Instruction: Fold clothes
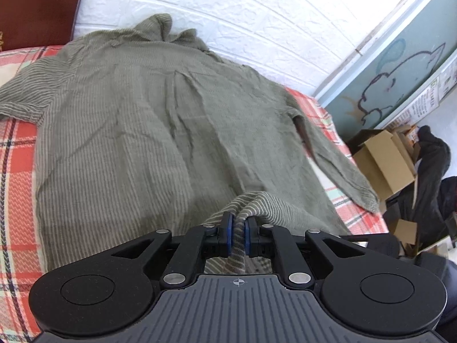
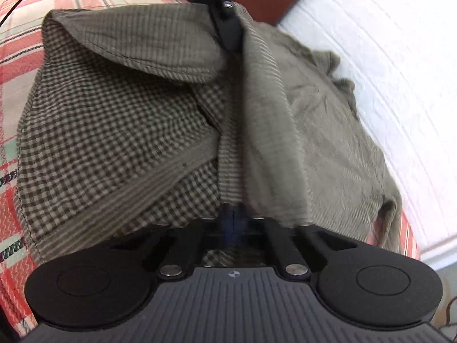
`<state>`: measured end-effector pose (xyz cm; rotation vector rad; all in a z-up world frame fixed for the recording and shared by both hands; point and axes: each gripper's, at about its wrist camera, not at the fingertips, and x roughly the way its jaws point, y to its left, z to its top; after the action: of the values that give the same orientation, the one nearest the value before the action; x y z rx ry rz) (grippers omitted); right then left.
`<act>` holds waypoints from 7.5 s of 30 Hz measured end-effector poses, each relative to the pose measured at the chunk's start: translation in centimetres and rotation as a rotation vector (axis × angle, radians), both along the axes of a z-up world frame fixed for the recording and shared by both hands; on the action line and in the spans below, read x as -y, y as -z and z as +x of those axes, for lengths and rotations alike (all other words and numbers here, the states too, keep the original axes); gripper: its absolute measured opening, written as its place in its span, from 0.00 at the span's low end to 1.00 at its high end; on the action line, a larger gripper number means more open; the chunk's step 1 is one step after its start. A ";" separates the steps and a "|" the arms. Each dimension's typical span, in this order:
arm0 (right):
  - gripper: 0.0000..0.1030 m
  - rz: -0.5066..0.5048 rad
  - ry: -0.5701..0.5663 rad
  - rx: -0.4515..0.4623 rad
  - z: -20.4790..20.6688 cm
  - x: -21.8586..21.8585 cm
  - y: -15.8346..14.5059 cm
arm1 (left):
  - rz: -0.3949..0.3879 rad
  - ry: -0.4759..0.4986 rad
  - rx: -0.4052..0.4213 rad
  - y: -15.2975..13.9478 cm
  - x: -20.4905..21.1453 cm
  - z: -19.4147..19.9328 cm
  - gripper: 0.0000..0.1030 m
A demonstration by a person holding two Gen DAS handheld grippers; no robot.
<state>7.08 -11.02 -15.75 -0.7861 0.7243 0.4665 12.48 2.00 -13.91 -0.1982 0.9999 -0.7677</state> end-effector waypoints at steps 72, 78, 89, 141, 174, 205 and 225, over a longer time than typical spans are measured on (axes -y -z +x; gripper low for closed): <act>0.30 0.829 0.314 -0.318 11.2 -0.1 -1.3 | 0.835 0.316 0.990 2.3 2.4 -19.1 0.70; 0.35 0.831 0.312 -0.326 11.2 -0.3 -1.6 | 1.042 0.361 1.046 5.7 4.4 -17.4 0.48; 0.51 0.812 0.219 -0.305 7.4 1.0 -3.5 | 0.598 0.080 0.799 -3.1 -0.9 -15.3 0.01; 0.02 0.220 0.115 0.015 -10.2 11.0 -6.5 | 0.366 -0.125 0.321 -0.3 -10.7 -19.2 0.26; 0.34 0.244 0.437 0.109 -7.7 15.3 -0.1 | 0.453 -0.232 0.366 3.0 -8.9 -14.2 0.56; 0.15 0.420 0.613 0.127 -12.1 19.0 -1.5 | 0.609 -0.143 0.459 2.3 -9.7 -20.1 0.35; 0.45 0.263 -0.047 0.029 -14.3 7.5 -1.3 | 0.557 0.475 0.750 2.9 3.4 -24.5 0.68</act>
<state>-7.26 -18.55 -14.40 -0.5631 0.6033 0.5788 -12.01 -1.43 -16.80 0.7864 0.4977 -0.8592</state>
